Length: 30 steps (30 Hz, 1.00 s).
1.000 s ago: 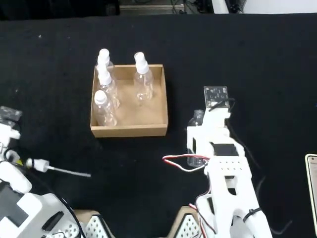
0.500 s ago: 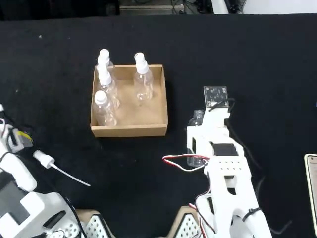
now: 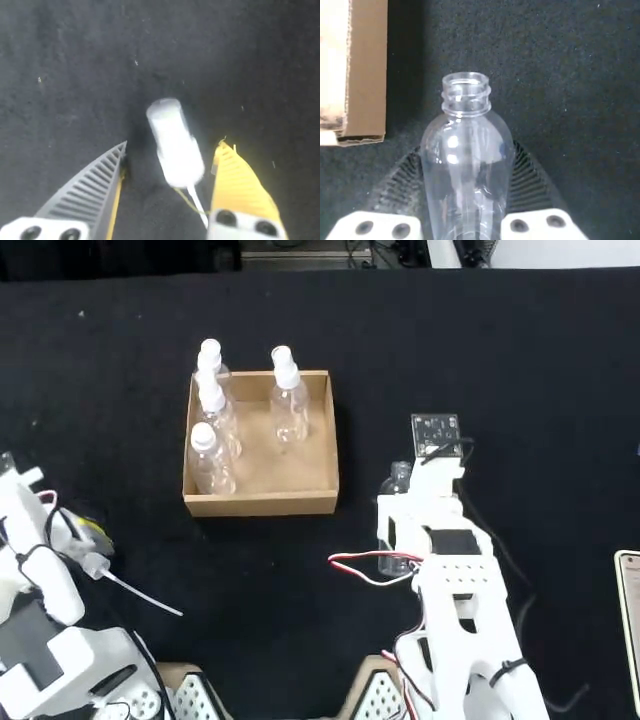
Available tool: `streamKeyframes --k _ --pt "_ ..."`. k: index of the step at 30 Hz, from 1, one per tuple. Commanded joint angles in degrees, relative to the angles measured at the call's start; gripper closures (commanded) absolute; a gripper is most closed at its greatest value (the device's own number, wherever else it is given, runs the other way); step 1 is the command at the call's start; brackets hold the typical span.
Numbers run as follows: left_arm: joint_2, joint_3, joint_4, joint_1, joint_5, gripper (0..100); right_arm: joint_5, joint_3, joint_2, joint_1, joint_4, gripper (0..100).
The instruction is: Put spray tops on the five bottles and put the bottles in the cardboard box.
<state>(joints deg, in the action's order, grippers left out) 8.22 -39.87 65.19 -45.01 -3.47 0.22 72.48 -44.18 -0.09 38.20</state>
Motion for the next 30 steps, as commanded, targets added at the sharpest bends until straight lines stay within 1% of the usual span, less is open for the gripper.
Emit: streamKeyframes --k 1,5,9,10,12,14,17,20,22,23,25,30 --pt "0.88 -4.09 -4.04 0.48 1.05 75 0.09 -0.57 -2.42 -1.05 -1.05 98.8" --pt "0.88 -4.35 -4.40 0.04 1.05 76 0.09 -0.57 -2.42 -1.05 -1.05 98.8" --pt "0.44 -4.35 -4.40 0.48 0.70 90 0.09 -0.57 -2.42 -1.05 -1.05 98.8" --pt "0.53 -4.09 -4.40 0.40 0.62 92 0.09 -0.57 -2.42 -0.97 -1.05 98.8" --pt "0.97 -3.65 -4.48 -0.04 -0.18 92 0.09 -0.48 -2.42 -0.88 -1.05 98.8" --pt "0.97 -1.89 -3.78 -0.13 -5.89 93 0.09 -0.48 -2.42 -0.88 -1.05 98.8" --pt "0.70 0.04 -3.96 -1.71 -18.46 93 0.09 -0.40 -2.42 -0.79 -1.05 98.8" --pt "0.26 3.38 -4.48 -5.58 -30.68 92 0.09 -0.40 -2.42 -0.70 -1.05 98.8" --pt "0.26 6.81 -4.48 -8.04 -36.57 92 0.09 -0.40 -2.42 -0.70 -1.05 98.8" --pt "0.26 8.40 -4.48 -9.19 -38.07 92 0.09 -0.31 -2.42 -0.70 -1.05 98.8" --pt "0.18 10.51 -4.48 -10.59 -38.59 92 0.09 -0.31 -2.42 -0.70 -1.05 98.8" --pt "-0.35 8.31 -5.27 -10.86 -38.95 92 0.09 -0.31 -2.42 -0.70 -1.05 98.8"
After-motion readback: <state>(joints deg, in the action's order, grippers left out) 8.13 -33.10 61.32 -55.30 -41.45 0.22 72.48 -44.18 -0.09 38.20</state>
